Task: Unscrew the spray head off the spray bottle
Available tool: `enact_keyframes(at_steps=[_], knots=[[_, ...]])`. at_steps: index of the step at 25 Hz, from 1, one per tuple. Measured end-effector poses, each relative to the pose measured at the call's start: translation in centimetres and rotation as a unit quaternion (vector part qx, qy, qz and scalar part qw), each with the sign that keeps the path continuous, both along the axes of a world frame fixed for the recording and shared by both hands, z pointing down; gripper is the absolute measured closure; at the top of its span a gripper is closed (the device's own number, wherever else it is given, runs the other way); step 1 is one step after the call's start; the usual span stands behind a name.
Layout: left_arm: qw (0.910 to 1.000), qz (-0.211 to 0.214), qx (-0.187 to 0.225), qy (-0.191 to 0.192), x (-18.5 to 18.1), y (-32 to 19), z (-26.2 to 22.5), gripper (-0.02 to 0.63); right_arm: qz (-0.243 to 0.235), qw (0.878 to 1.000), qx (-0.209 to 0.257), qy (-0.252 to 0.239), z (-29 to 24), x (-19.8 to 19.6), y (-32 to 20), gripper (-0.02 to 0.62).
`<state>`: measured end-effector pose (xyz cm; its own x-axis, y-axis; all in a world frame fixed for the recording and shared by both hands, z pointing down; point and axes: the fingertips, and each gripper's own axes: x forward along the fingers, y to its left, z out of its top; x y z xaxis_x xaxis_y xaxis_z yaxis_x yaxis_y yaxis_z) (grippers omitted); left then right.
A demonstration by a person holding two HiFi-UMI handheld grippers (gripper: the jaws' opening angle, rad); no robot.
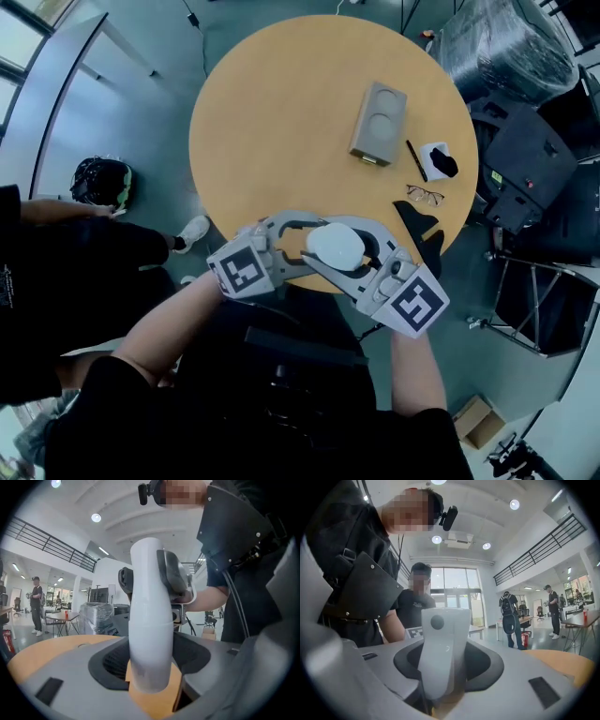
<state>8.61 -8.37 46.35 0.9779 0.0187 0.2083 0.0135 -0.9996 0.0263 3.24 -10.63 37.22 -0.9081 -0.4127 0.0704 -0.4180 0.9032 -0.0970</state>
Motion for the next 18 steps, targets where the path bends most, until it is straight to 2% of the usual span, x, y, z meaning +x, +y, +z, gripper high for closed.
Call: enact_keyframes(at_steps=[6, 13, 15, 18], knots=[[0.9990, 0.043, -0.001, 0.011, -2.8, 2.4, -5.1, 0.304, -0.080, 0.997, 0.010, -0.013, -5.1, -2.8, 2.9, 0.405], [0.9960, 0.081, -0.030, 0.024, -4.8, 4.0, -8.0, 0.304, -0.168, 0.985, -0.008, -0.031, -8.0, -4.7, 4.6, 0.405], [0.9932, 0.105, -0.042, 0.027, -5.1, 4.8, -8.6, 0.305, -0.197, 0.979, -0.016, -0.037, -8.6, -5.0, 5.3, 0.406], [0.9849, 0.156, -0.070, 0.024, -5.5, 6.9, -9.2, 0.305, -0.266, 0.963, -0.036, -0.038, -9.2, -5.7, 7.3, 0.411]])
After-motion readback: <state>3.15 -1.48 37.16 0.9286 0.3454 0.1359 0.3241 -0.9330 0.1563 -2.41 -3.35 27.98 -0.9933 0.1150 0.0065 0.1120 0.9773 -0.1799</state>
